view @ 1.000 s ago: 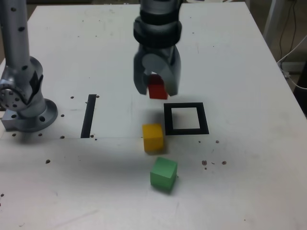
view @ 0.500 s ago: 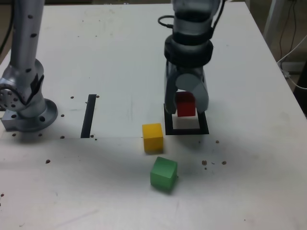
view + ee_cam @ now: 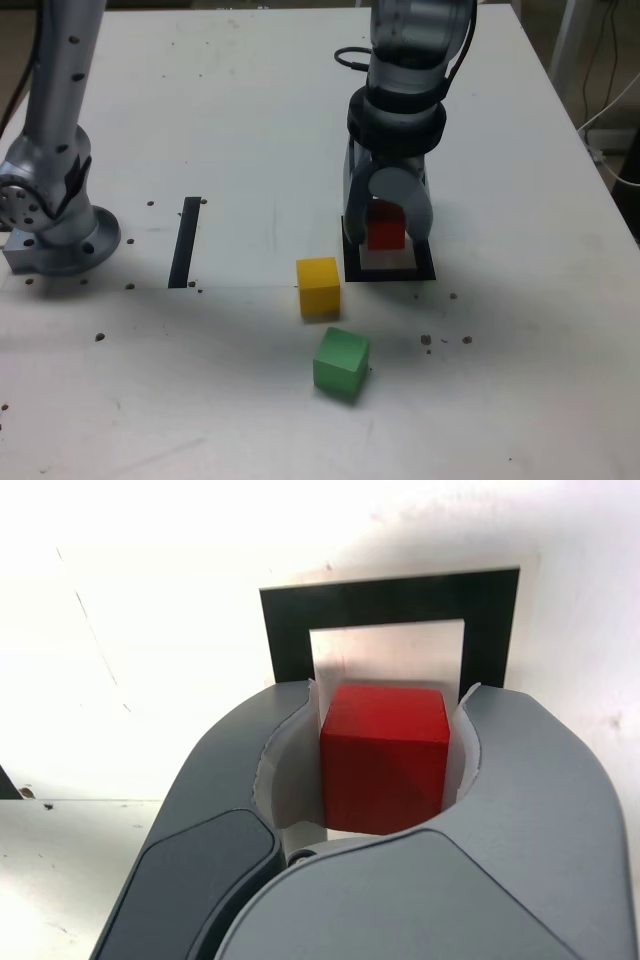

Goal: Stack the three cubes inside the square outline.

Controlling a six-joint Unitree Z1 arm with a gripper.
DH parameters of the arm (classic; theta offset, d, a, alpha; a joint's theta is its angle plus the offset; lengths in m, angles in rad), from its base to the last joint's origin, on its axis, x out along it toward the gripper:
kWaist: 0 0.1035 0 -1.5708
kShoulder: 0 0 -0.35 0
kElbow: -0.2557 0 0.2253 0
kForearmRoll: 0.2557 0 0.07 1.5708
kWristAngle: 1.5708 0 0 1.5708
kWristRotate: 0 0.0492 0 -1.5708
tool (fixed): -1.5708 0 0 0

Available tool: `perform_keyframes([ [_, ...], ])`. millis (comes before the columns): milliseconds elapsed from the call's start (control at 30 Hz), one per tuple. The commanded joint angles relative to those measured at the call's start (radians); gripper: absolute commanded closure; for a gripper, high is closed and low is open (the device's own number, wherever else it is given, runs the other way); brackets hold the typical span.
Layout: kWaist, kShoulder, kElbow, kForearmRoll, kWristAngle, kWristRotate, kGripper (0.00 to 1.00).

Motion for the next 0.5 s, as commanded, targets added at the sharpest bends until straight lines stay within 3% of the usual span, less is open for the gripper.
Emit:
perform_keyframes([
  [0,0.004,0.008,0.002,-0.003,0.004,-0.003,0.61],
  [367,0.015,0.025,0.013,-0.017,0.004,0.009,0.61],
  [467,0.015,0.028,0.013,-0.016,0.009,0.013,0.54],
])
